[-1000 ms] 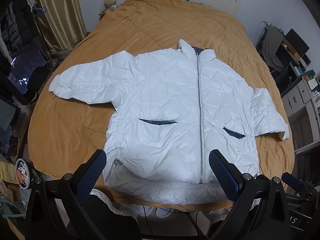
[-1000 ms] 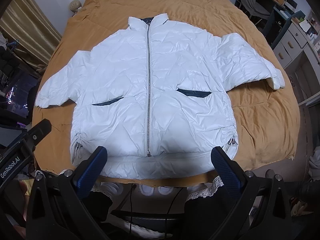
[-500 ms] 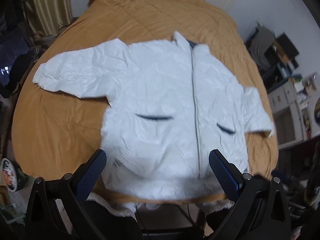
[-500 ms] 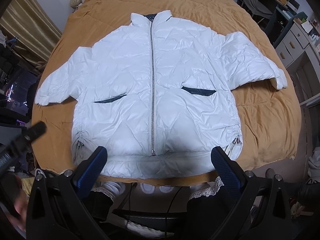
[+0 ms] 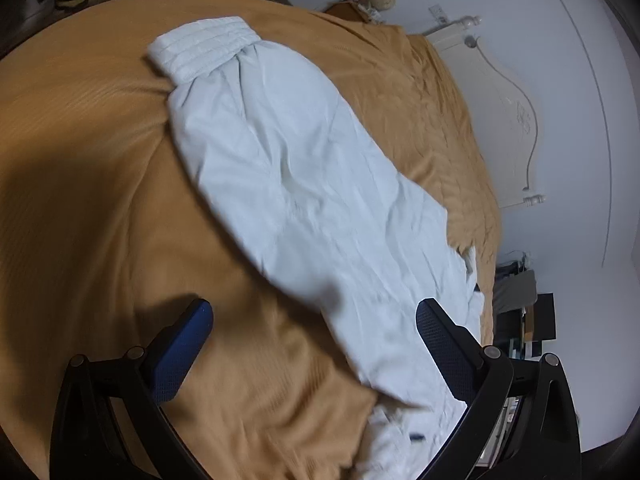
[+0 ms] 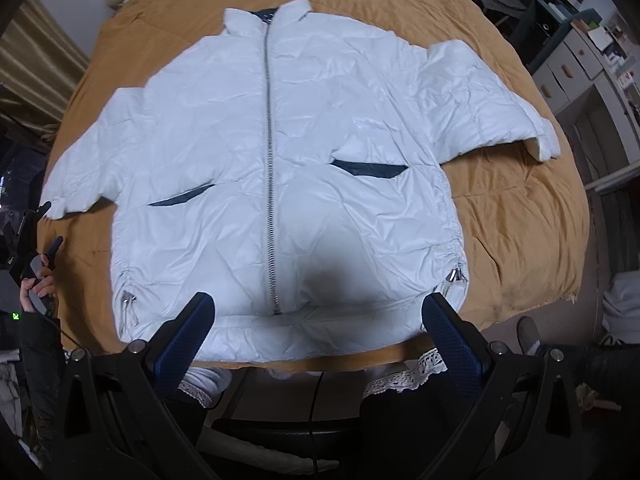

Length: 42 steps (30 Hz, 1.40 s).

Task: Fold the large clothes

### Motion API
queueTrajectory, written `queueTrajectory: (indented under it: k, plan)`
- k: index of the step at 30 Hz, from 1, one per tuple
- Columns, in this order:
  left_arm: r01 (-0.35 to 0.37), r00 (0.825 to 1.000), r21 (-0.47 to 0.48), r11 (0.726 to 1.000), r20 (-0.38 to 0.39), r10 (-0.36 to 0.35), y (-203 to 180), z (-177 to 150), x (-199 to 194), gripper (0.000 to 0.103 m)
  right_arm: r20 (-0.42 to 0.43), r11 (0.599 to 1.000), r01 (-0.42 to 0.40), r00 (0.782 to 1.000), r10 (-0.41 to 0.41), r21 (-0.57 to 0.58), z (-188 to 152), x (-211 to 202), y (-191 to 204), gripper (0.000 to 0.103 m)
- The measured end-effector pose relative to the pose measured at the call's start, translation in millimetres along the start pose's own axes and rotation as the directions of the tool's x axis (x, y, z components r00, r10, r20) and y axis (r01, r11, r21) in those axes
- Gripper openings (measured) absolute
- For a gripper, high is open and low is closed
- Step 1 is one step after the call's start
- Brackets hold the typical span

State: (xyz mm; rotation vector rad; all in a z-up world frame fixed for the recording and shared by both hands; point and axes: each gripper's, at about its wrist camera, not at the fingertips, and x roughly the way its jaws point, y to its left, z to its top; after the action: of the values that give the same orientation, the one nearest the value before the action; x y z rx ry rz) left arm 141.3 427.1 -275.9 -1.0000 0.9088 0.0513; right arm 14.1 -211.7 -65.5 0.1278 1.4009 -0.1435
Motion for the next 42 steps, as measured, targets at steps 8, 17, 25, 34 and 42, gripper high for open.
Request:
queueTrajectory:
  k: [8,17,25,34,42]
  plan:
    - [-0.011,0.998,-0.090,0.996,0.063,0.017,-4.1,54.4,58.4,0.061,-0.043,0.997,0.082,0.996,-0.082,-0.002,36.1,13.3,-3.7,0.103]
    - [0.124,0.969,0.160,0.979,0.194,-0.155,-191.0,26.8,-0.2,0.006,0.027,1.000,-0.022,0.999,0.022,0.009,56.7,6.3,-30.2,0.103]
    - [0.167,0.981,0.543,0.823,-0.005,-0.195,-398.5,-132.5,76.0,0.007,0.213,0.976,-0.134,0.972,0.096,0.170,67.5,20.5,-105.5,0.103]
    - [0.119,0.933,0.610,0.784,-0.339,0.122,-312.0,-283.7,306.2,0.012,0.166,0.989,-0.059,0.985,0.036,0.138,89.9,64.1,-170.0,0.103]
    - [0.279,0.919,0.509,0.814,-0.387,-0.073,-252.0,-274.5,306.7,0.012,0.115,0.981,-0.183,0.975,0.190,-0.066,211.0,95.7,-77.3,0.103]
